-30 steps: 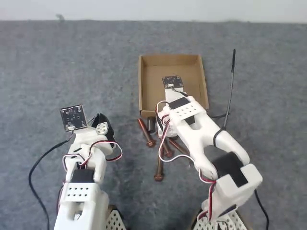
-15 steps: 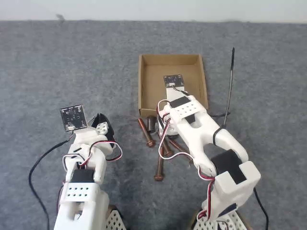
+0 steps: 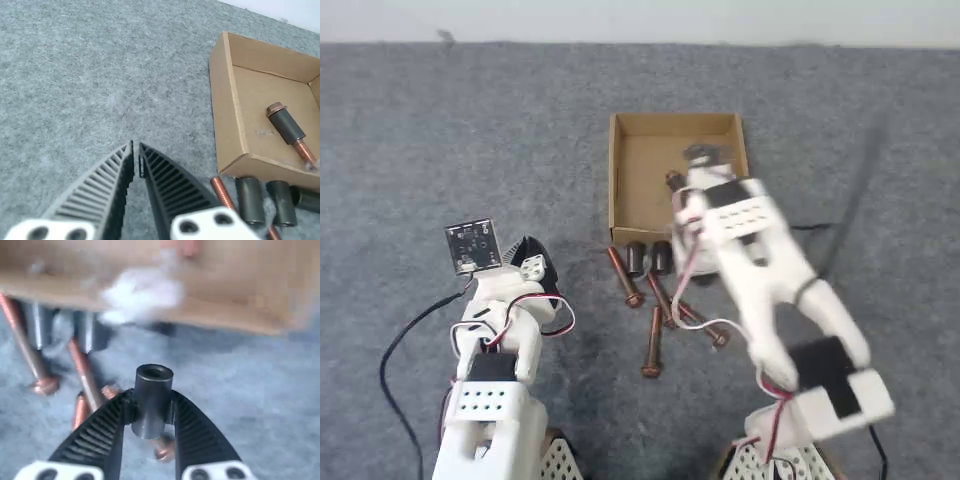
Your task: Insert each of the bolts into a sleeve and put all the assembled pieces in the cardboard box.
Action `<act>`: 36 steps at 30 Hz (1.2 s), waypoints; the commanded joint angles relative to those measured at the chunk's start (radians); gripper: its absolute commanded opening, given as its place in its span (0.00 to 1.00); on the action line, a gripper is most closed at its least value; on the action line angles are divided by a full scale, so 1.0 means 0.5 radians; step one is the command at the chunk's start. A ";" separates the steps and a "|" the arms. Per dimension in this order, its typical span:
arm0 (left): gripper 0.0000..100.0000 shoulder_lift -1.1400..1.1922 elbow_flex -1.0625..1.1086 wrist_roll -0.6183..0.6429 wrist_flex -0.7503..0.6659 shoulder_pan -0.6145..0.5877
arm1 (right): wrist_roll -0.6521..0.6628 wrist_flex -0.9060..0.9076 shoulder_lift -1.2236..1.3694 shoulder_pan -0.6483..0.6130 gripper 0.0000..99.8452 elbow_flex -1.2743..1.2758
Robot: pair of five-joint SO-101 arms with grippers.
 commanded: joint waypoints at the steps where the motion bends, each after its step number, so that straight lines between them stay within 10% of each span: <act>1: 0.01 -0.006 -0.026 -0.040 0.012 -0.006 | 0.046 0.035 -0.256 0.308 0.01 0.080; 18: 0.02 0.012 -0.388 -0.644 0.899 0.000 | 0.068 -0.569 -0.385 1.254 0.01 0.767; 26: 0.20 0.015 -0.508 -0.752 1.264 -0.187 | 0.040 -0.661 -0.327 1.269 0.01 0.795; 36: 0.11 0.086 -0.591 -1.028 1.464 -0.175 | 0.040 -0.664 -0.327 1.269 0.01 0.795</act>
